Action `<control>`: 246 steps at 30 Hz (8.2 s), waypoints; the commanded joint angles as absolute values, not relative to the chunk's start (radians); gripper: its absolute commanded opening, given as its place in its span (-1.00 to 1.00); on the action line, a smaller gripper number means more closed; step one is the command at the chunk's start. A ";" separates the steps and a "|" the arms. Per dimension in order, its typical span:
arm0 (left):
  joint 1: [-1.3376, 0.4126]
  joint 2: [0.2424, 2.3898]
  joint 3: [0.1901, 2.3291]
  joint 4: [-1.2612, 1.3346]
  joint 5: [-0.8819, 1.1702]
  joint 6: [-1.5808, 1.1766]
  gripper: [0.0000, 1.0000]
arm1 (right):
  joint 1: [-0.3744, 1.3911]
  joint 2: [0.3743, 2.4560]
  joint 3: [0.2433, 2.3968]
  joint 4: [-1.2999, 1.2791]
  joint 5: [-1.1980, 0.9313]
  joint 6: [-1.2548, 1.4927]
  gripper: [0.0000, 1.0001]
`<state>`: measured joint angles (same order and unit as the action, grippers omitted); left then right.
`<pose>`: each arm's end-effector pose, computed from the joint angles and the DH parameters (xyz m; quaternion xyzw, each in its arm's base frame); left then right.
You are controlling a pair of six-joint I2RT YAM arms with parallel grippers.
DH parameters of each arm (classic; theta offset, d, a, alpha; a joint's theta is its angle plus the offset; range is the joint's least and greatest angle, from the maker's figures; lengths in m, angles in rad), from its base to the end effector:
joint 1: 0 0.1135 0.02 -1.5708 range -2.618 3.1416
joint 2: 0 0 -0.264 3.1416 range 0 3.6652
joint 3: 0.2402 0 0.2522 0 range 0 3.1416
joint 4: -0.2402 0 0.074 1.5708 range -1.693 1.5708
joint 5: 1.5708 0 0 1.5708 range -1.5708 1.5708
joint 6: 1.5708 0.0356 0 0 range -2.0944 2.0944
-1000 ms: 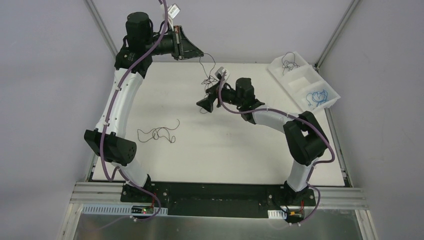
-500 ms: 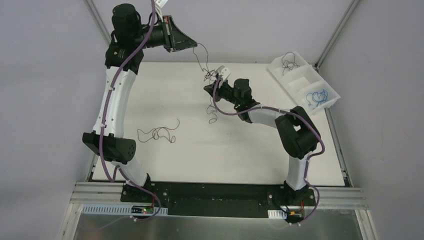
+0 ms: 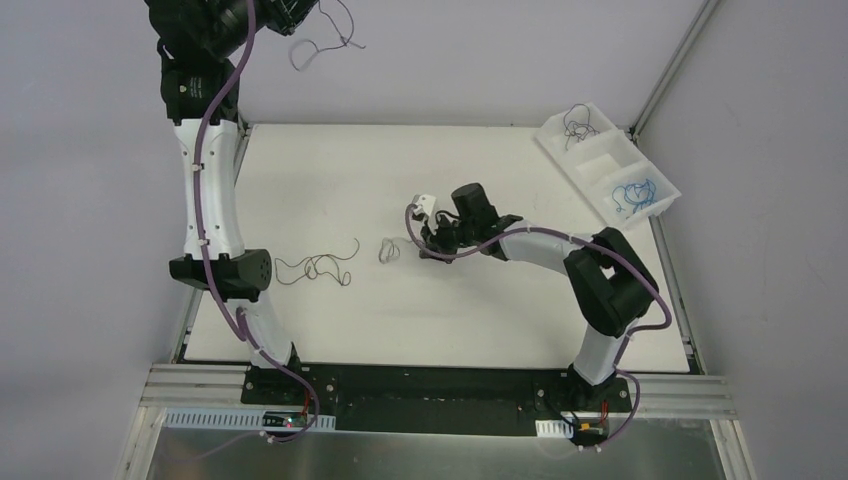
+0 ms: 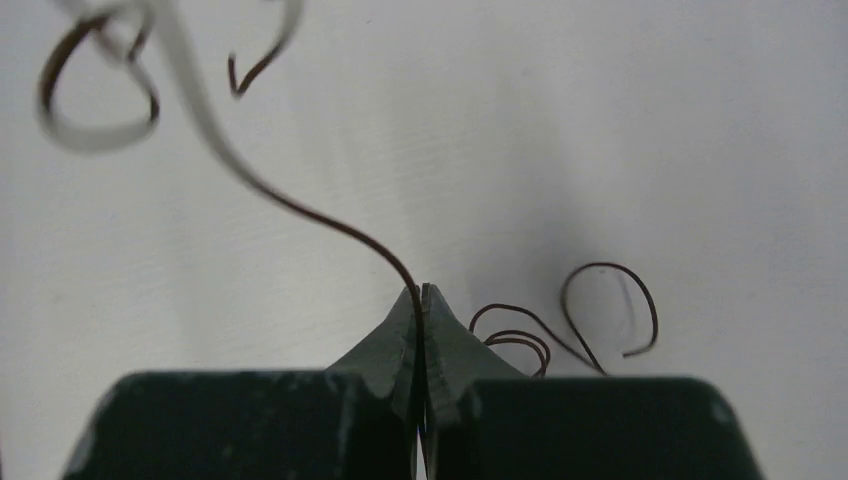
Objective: Untangle the cables
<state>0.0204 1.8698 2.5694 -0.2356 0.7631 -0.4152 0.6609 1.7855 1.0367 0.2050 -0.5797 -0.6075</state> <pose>0.3362 -0.0178 0.6141 0.2039 0.5447 -0.3468 0.7358 0.2922 0.2519 0.1949 -0.6077 0.5892 0.2614 0.4639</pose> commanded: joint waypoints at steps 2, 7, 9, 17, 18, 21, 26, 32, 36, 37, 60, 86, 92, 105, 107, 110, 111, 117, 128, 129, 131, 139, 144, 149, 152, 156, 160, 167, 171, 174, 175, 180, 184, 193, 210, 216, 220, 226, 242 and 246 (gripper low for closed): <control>0.017 1.828 2.506 -0.140 0.721 -0.405 -1.00 | 0.698 1.790 1.194 -0.190 -0.649 -0.729 -0.66; -0.009 1.802 2.392 -0.118 0.830 -0.487 -1.00 | 0.656 1.745 1.294 -0.247 -0.664 -0.578 0.58; -0.058 1.774 2.298 -0.115 0.859 -0.500 -1.00 | 0.609 1.717 1.349 -0.267 -0.702 -0.490 0.64; -0.316 1.727 1.876 -0.067 0.845 -0.376 -1.00 | 0.315 1.594 1.415 -0.451 -0.739 -0.376 0.67; -0.356 1.747 1.846 -0.056 0.837 -0.370 -1.00 | 0.269 1.588 1.416 -0.523 -0.743 -0.408 0.67; -0.449 1.829 1.813 -0.008 0.799 -0.374 -1.00 | 0.129 1.613 1.438 -0.769 -0.757 -0.539 0.68; -0.579 1.991 1.823 0.034 0.732 -0.357 -1.00 | -0.096 1.620 1.416 -0.847 -0.718 -0.499 0.70; -0.639 2.200 1.910 -0.026 0.647 -0.342 -1.00 | -0.140 1.601 1.415 -0.816 -0.670 -0.444 0.71; -0.607 2.249 2.018 -0.159 0.679 -0.335 0.02 | -0.100 1.624 1.422 -0.813 -0.632 -0.472 0.71; -0.592 2.236 2.020 -0.170 0.691 -0.339 0.37 | -0.085 1.633 1.426 -0.818 -0.619 -0.490 0.71; -0.356 1.821 1.689 -0.364 0.786 -0.170 0.93 | 0.266 1.855 1.514 -0.971 -0.567 -1.276 0.87; -0.353 1.832 1.717 -0.379 0.779 -0.169 0.95 | 0.356 1.982 1.388 -0.771 -0.564 -1.750 0.90; -0.350 1.829 1.713 -0.382 0.772 -0.169 0.94 | 0.375 2.000 1.397 -0.811 -0.594 -1.767 0.26; -0.329 1.819 1.687 -0.386 0.779 -0.172 0.92 | 0.313 1.930 1.501 -0.846 -0.642 -1.485 -1.00; -0.326 1.817 1.687 -0.386 0.779 -0.173 0.93 | 0.269 1.928 1.584 -0.876 -0.653 -1.469 -1.00; -0.321 1.820 1.684 -0.386 0.789 -0.175 0.92 | 0.205 1.965 1.741 -0.930 -0.622 -1.329 -1.00; -0.320 1.822 1.684 -0.386 0.792 -0.177 0.92 | 0.184 1.984 1.791 -0.936 -0.603 -1.312 -1.00; -0.309 1.828 1.684 -0.386 0.801 -0.182 0.92 | 0.067 2.142 2.134 -0.905 -0.456 -1.289 -1.00; -0.275 1.832 1.656 -0.387 0.787 -0.198 0.91 | -0.040 2.390 2.376 -0.297 -0.207 -1.187 -1.00; -0.271 1.834 1.655 -0.387 0.787 -0.201 0.91 | -0.044 2.408 2.393 -0.273 -0.203 -1.186 -1.00; -0.261 1.840 1.654 -0.387 0.787 -0.210 0.91 | -0.051 2.437 2.413 -0.241 -0.199 -1.205 -1.00; -0.235 1.859 1.658 -0.386 0.796 -0.220 0.91 | -0.085 2.536 2.476 -0.177 -0.175 -1.286 -1.00; -0.230 1.867 1.651 -0.387 0.797 -0.224 0.91 | -0.095 2.532 2.424 -0.163 -0.169 -1.331 -1.00; -0.229 1.879 1.662 -0.388 0.799 -0.227 0.91 | -0.112 2.566 2.474 -0.146 -0.138 -1.323 -1.00; -0.230 1.885 1.665 -0.390 0.801 -0.227 0.92 | -0.119 2.540 2.456 -0.193 -0.178 -1.308 -0.71; -0.229 1.889 1.670 -0.393 0.799 -0.229 0.91 | -0.115 2.433 2.311 -0.220 -0.269 -1.261 -0.05; -0.229 1.886 1.668 -0.396 0.803 -0.227 0.91 | -0.107 2.381 2.316 -0.283 -0.312 -1.157 0.19; -0.229 1.859 1.645 -0.408 0.796 -0.209 0.93 | -0.102 2.240 2.263 -0.401 -0.425 -1.033 0.67; -0.213 1.833 1.617 -0.417 0.809 -0.200 0.98 | -0.054 2.116 2.263 -0.654 -0.520 -0.929 0.95; -0.177 1.804 1.587 -0.419 0.837 -0.213 0.98 | 0.033 2.039 2.235 -1.038 -0.570 -1.008 0.98; -0.161 1.791 1.578 -0.418 0.858 -0.216 0.98 | 0.071 2.015 2.206 -1.142 -0.580 -1.038 0.99; -0.075 1.706 1.509 -0.418 0.897 -0.215 0.98 | 0.252 1.859 1.912 -1.325 -0.646 -1.092 0.98; -0.009 1.627 1.439 -0.419 0.884 -0.221 0.98 | 0.404 1.747 1.643 -1.172 -0.635 -1.095 0.98; 0.062 1.469 1.274 -0.419 0.854 -0.226 0.98 | 0.647 1.761 1.374 -0.682 -0.512 -0.975 0.99; 0.079 1.330 1.170 -0.452 0.817 -0.199 0.98 | 0.736 2.055 1.495 -0.519 -0.424 -1.067 0.76; 0.079 1.330 1.182 -0.454 0.811 -0.189 0.98 | 0.712 2.073 1.491 -0.625 -0.452 -1.120 -0.38; 0.078 1.353 1.198 -0.454 0.806 -0.196 0.97 | 0.679 2.049 1.485 -0.667 -0.450 -1.113 -1.00; 0.079 1.387 1.233 -0.453 0.819 -0.204 0.96 | 0.550 1.933 1.608 -0.769 -0.572 -0.954 -1.00; 0.078 1.483 1.330 -0.449 0.825 -0.209 0.93 | 0.033 2.002 2.173 -0.942 -0.725 -0.476 -1.00; 0.078 1.503 1.345 -0.449 0.826 -0.209 0.93 | -0.084 2.069 2.293 -0.957 -0.685 -0.390 -1.00</control>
<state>0.0673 1.4891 1.2968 -0.4541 0.8074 -0.2176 0.0078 2.0129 2.1872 -0.9035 -0.6899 -0.5308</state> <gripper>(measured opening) 0.964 0.015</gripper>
